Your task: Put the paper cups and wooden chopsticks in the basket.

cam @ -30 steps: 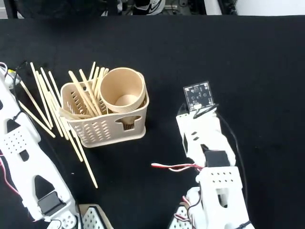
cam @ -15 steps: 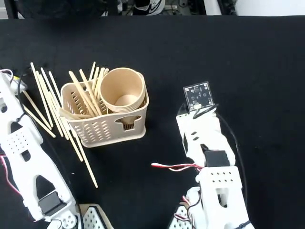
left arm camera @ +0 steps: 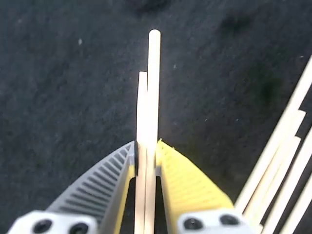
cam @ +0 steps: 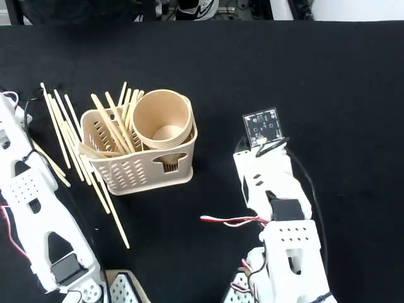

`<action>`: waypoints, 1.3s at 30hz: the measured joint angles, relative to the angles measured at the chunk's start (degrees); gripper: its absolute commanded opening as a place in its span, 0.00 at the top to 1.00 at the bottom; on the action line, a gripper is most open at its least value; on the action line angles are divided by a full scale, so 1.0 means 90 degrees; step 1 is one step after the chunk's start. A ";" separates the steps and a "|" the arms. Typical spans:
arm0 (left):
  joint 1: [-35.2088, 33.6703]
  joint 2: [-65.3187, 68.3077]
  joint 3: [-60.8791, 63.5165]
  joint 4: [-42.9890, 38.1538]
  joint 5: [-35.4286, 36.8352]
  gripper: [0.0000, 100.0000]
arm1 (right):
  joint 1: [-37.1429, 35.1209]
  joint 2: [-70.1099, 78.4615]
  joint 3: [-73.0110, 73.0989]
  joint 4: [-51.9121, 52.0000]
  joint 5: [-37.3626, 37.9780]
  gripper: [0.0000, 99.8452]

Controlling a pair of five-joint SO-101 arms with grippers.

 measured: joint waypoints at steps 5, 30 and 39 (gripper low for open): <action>0.0000 -0.0225 0.0039 0.0440 0.0078 0.97 | 0.0000 0.0000 0.0000 0.0000 0.0000 0.99; -0.0420 -0.1651 0.1573 0.0869 0.0107 0.76 | 0.0000 0.0000 0.0000 0.0000 0.0000 0.99; -0.0410 -0.1045 0.1582 0.0352 0.0107 0.77 | 0.0000 0.0000 0.0000 0.0000 0.0000 0.99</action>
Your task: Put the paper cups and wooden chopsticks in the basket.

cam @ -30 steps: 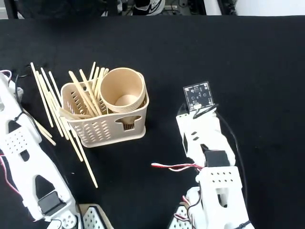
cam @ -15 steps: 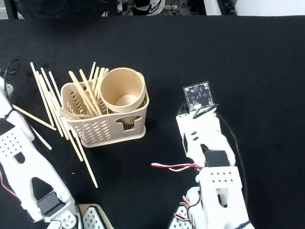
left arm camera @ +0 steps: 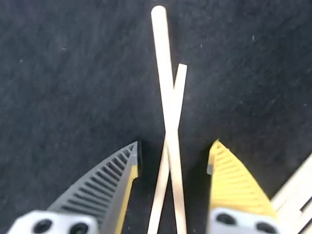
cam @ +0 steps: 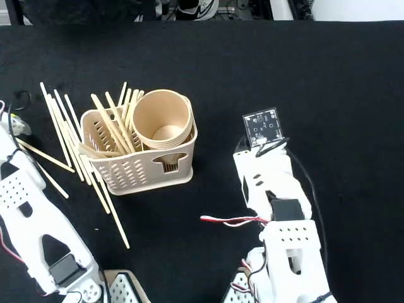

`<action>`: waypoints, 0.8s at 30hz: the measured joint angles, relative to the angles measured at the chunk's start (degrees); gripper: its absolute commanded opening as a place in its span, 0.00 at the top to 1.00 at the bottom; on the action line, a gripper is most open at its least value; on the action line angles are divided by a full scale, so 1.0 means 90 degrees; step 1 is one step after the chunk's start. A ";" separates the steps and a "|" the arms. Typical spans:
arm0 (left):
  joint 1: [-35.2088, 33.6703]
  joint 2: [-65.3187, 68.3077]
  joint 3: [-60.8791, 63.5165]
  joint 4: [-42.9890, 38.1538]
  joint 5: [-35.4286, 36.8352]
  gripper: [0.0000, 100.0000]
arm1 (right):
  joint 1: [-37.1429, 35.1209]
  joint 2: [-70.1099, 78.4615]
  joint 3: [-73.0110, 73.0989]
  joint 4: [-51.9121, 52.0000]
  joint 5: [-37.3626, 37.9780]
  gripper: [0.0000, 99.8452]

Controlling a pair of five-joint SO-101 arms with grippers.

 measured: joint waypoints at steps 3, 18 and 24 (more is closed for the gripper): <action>0.0000 0.0098 -0.0020 -0.0039 -0.0010 0.90 | 0.0000 0.0000 0.0000 0.0000 0.0000 0.99; 0.0059 0.0215 -0.0479 0.0371 0.0010 0.97 | 0.0000 0.0000 0.0000 0.0000 0.0000 0.99; 0.0039 -0.0010 -0.0645 0.0498 0.0010 0.97 | 0.0000 0.0000 0.0000 0.0000 0.0000 0.99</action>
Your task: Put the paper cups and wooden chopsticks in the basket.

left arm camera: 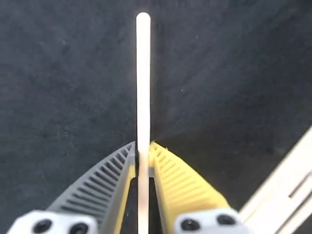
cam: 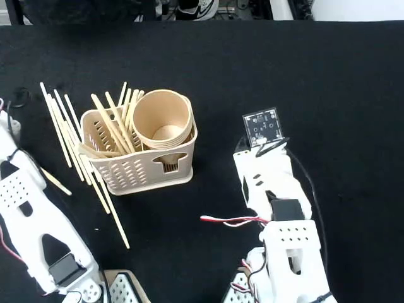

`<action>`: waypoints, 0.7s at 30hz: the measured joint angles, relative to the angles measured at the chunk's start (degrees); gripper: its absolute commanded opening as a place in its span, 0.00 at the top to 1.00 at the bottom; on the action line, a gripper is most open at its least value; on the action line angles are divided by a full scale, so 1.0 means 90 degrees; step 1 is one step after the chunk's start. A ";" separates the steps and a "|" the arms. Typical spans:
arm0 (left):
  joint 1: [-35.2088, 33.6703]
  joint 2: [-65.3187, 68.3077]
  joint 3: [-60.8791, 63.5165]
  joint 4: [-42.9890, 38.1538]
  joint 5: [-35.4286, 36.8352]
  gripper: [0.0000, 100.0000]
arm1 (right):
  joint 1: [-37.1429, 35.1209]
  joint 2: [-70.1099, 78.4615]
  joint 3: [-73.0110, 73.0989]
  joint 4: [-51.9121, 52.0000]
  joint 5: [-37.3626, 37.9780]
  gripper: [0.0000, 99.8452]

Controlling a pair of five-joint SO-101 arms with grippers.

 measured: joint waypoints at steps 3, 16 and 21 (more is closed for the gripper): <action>-0.0010 -0.0488 0.0107 0.0000 0.0000 0.97 | 0.0000 0.0000 0.0000 0.0000 0.0000 0.99; -0.0068 -0.4894 0.4103 -0.0010 -0.0244 0.97 | 0.0000 0.0000 0.0000 0.0000 0.0000 0.99; 0.0283 -0.6711 0.6017 -0.0381 -0.0352 0.97 | 0.0000 0.0000 0.0000 0.0000 0.0000 0.99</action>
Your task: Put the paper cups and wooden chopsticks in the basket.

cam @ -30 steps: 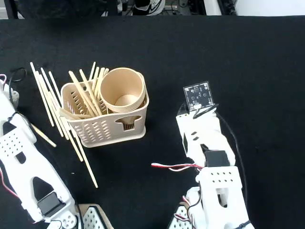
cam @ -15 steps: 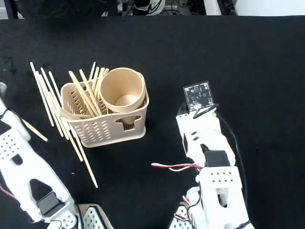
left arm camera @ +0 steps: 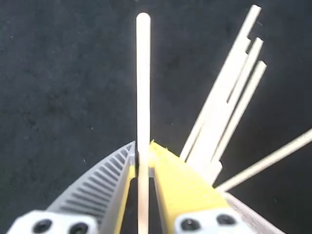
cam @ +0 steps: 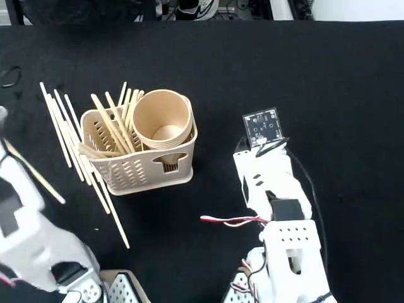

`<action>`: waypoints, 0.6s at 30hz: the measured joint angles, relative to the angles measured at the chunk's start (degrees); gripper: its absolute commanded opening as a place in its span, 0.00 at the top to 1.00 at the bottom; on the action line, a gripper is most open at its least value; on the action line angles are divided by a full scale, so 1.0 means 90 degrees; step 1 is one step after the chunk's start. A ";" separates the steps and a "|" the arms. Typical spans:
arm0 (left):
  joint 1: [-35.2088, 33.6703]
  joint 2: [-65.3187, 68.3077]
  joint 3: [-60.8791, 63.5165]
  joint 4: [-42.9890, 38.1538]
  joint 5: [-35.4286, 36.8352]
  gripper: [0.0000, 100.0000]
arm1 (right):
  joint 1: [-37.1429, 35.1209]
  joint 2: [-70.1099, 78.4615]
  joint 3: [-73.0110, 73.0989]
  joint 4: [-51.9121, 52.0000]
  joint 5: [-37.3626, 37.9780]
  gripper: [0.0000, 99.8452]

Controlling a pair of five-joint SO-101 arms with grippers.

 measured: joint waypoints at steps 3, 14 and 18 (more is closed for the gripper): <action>0.0215 -0.1201 0.0918 -0.0176 -0.0039 0.97 | 0.0000 0.0000 0.0000 0.0000 0.0000 0.99; 0.0488 -0.6750 0.4601 -0.3009 -0.0068 0.97 | 0.0000 0.0000 0.0000 0.0000 0.0000 0.99; 0.0967 -0.8606 0.5656 -0.4571 -0.0068 0.97 | 0.0000 0.0000 0.0000 0.0000 0.0000 0.99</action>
